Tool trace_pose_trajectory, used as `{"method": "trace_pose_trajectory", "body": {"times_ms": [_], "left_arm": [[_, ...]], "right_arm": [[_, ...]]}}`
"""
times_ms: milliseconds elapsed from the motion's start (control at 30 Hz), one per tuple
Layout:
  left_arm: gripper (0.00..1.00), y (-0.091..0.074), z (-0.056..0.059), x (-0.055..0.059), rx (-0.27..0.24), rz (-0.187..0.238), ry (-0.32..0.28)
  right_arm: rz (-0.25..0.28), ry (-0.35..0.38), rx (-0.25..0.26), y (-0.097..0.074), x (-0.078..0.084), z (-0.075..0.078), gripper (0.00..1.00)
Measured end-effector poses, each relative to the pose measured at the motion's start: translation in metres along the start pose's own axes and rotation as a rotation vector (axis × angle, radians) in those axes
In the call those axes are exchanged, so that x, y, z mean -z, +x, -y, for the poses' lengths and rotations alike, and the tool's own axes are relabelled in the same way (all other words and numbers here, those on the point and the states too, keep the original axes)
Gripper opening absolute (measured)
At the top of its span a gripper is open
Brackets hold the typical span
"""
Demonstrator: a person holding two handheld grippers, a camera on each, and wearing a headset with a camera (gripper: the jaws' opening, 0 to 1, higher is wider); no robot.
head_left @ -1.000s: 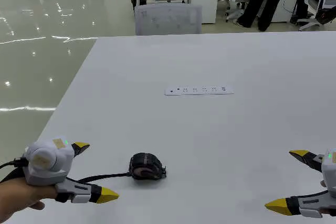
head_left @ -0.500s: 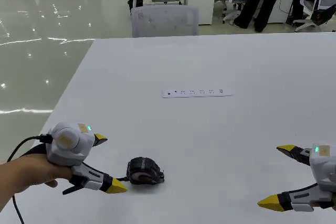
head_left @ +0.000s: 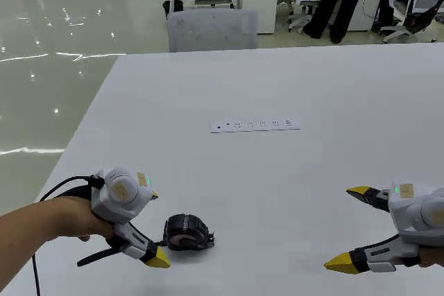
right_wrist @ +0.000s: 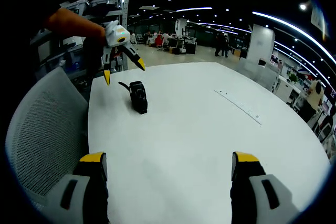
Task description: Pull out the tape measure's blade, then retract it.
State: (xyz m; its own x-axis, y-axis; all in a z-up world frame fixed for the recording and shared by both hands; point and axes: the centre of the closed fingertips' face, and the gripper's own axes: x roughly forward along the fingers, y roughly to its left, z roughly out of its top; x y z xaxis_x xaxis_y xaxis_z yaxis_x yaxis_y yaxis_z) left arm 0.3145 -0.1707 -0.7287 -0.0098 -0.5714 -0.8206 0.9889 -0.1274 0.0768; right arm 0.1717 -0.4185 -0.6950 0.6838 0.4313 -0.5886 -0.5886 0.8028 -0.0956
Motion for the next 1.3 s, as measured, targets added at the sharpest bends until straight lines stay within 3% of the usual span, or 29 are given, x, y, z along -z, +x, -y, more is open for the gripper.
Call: {"method": "trace_pose_trajectory", "body": {"times_ms": [133,233,367,567,733,867,1000,1300], "left_arm": [[0.82,0.005,-0.006,-0.008,0.003,0.005,0.030],[0.81,0.010,-0.011,-0.012,0.009,-0.003,0.032],[0.81,0.018,-0.009,-0.016,0.041,-0.013,0.023],[0.81,0.030,-0.009,-0.015,0.065,-0.050,0.059],[0.74,0.037,-0.013,-0.015,0.062,-0.064,0.092],[0.74,0.041,-0.011,-0.013,0.082,-0.083,0.110],[0.66,0.046,-0.010,-0.013,0.084,-0.094,0.100],[0.53,0.053,-0.004,-0.011,0.096,-0.115,0.153]], "right_arm": [[0.000,-0.012,-0.012,0.006,-0.004,0.001,1.00],[-0.036,-0.036,-0.042,0.017,0.002,0.000,1.00],[-0.051,-0.032,-0.064,0.028,0.003,0.001,1.00],[-0.055,-0.083,-0.089,0.040,-0.005,0.003,0.99],[-0.053,-0.157,-0.134,0.051,-0.011,-0.001,0.97],[-0.038,-0.163,-0.150,0.057,-0.019,0.001,0.95],[-0.039,-0.160,-0.149,0.063,-0.023,0.003,0.93],[-0.039,-0.168,-0.175,0.075,-0.031,-0.001,0.91]]}}
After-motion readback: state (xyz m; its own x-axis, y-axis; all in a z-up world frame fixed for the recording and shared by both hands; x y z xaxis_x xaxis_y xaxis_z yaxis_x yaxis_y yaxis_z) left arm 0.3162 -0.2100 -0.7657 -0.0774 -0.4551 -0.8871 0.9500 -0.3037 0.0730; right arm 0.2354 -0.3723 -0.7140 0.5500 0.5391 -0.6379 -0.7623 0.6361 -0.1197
